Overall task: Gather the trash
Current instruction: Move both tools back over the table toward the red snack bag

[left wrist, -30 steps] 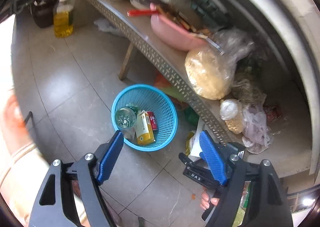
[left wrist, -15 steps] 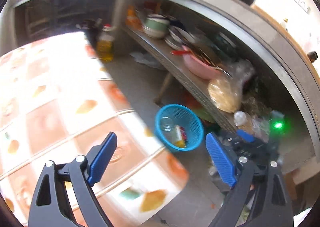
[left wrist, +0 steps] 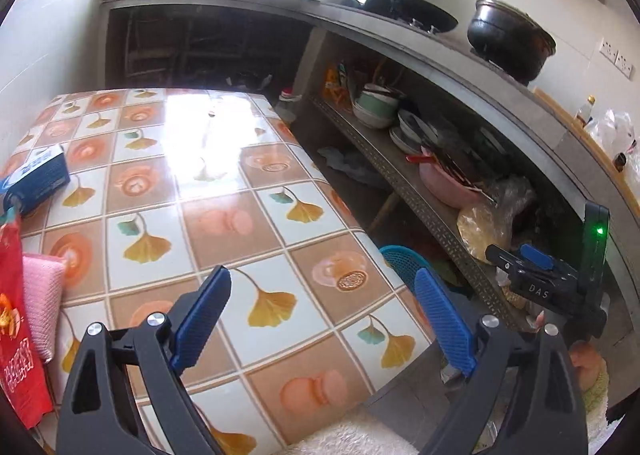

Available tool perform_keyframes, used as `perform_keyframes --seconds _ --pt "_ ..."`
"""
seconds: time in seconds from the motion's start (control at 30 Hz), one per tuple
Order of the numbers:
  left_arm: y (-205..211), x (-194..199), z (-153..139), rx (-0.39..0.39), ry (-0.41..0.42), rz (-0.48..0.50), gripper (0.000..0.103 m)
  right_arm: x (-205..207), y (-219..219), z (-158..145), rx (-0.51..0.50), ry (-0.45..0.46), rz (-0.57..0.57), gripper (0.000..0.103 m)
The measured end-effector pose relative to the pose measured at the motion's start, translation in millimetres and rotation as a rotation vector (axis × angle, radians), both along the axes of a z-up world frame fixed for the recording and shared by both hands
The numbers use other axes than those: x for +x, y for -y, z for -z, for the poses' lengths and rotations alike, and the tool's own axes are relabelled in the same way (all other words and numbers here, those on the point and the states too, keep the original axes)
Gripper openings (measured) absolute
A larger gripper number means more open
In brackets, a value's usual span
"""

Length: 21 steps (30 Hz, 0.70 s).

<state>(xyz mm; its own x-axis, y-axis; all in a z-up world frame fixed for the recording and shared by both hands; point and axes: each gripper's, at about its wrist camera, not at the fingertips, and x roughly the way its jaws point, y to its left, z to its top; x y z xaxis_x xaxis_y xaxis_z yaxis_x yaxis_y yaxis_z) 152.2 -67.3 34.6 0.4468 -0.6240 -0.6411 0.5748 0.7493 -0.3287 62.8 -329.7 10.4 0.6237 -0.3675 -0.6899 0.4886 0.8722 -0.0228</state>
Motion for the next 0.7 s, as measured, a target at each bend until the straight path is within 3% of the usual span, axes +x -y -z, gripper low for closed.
perform_keyframes --seconds 0.27,0.7 --pt "-35.3 -1.4 1.9 -0.040 -0.003 -0.045 0.091 14.7 -40.4 -12.9 -0.080 -0.006 -0.056 0.095" --pt "-57.2 -0.2 4.3 -0.054 -0.007 -0.089 0.091 24.3 -65.1 -15.0 -0.067 -0.010 -0.137 0.095"
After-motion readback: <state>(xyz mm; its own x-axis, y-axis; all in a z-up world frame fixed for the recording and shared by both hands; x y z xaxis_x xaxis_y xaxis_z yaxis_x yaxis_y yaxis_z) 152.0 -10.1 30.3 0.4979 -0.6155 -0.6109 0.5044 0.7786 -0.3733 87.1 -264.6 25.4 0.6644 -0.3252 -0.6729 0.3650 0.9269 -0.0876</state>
